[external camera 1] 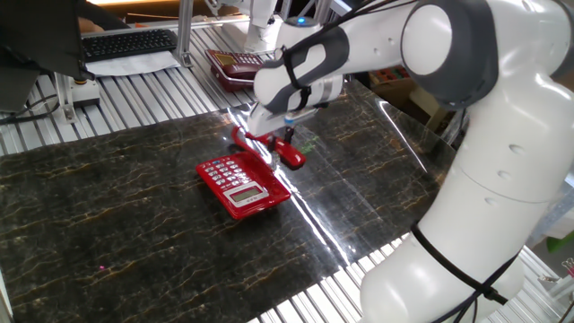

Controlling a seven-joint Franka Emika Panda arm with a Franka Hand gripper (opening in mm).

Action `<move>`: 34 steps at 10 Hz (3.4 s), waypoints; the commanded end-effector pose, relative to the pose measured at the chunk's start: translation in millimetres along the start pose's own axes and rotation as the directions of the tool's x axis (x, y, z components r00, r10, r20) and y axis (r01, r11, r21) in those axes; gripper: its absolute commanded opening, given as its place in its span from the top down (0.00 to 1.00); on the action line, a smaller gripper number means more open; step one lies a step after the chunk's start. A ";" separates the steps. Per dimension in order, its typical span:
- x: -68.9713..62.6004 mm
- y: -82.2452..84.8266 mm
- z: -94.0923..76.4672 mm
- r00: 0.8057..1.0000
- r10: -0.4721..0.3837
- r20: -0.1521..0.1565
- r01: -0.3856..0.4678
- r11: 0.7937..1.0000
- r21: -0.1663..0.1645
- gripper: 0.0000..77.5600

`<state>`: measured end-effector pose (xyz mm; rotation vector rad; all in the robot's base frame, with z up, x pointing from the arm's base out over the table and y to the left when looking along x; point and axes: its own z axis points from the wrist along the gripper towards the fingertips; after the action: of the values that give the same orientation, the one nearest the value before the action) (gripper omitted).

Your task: Place the handset of the telephone on the corresponding phone cradle

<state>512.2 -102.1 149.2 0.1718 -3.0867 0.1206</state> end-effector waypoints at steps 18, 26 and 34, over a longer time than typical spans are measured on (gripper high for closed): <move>17.7 46.4 17.7 0.997 0.074 0.027 -0.075 0.996 0.037 0.99; 19.8 46.5 18.8 0.996 0.091 -0.020 -0.090 0.994 0.064 0.99; 19.3 46.6 18.7 0.989 0.144 -0.041 -0.143 0.989 0.025 0.99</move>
<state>485.4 -59.3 126.5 -0.0292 -3.0527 0.1855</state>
